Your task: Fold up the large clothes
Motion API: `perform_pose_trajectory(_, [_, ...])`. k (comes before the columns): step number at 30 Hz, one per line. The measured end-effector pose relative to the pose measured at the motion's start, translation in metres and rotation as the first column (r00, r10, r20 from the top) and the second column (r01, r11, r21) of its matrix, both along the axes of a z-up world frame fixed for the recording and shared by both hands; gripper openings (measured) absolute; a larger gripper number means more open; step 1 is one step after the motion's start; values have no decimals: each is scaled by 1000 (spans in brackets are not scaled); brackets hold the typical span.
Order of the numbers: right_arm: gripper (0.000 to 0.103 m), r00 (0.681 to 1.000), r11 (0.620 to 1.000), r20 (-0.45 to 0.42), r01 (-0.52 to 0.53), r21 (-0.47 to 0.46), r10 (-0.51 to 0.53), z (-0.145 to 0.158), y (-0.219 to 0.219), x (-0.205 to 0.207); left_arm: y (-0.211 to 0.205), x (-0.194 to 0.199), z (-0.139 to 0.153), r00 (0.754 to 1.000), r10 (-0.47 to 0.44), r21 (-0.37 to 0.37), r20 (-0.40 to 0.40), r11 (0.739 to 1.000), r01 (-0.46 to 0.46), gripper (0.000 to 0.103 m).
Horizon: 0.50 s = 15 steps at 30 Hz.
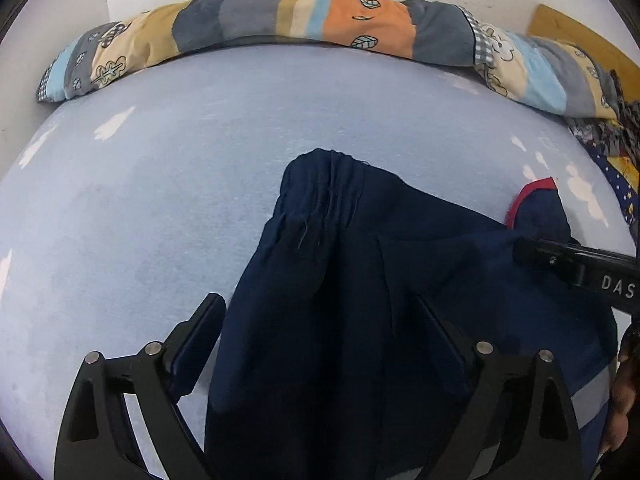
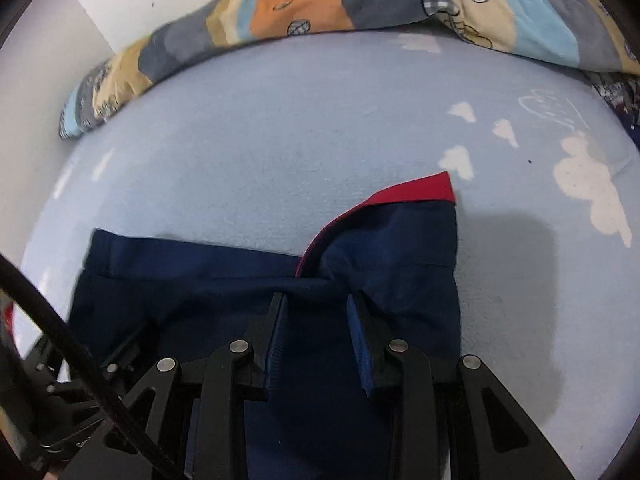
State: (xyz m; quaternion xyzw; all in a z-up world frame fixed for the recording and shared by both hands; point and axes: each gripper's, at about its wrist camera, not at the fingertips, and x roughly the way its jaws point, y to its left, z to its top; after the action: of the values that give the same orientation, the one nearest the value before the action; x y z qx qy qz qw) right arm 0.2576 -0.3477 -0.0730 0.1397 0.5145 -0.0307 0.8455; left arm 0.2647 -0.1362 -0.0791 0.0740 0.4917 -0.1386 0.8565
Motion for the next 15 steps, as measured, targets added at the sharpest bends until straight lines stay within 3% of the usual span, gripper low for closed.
perform_pose_trajectory(3, [34, 1000, 1000, -1, -3, -4, 3, 12, 1, 1, 2, -2, 8, 1000, -3, -14, -4, 1000, 3, 93])
perform_pose_trajectory(5, [34, 999, 1000, 53, -4, 11, 3, 38, 2, -19, 10, -13, 20, 1000, -16, -33, 3, 999, 16, 93])
perform_pose_trajectory(7, [34, 996, 999, 88, -19, -31, 21, 60, 8, -41, 19, -30, 36, 999, -35, -37, 29, 999, 36, 93])
perform_pose_trajectory(9, [42, 993, 999, 115, -21, -32, 25, 78, 14, -74, 26, -52, 51, 997, -55, -45, 45, 997, 57, 93])
perform_pose_trajectory(15, [44, 996, 1000, 91, -19, -11, 20, 79, 41, -168, 42, -132, 59, 995, -94, -64, 28, 993, 95, 93])
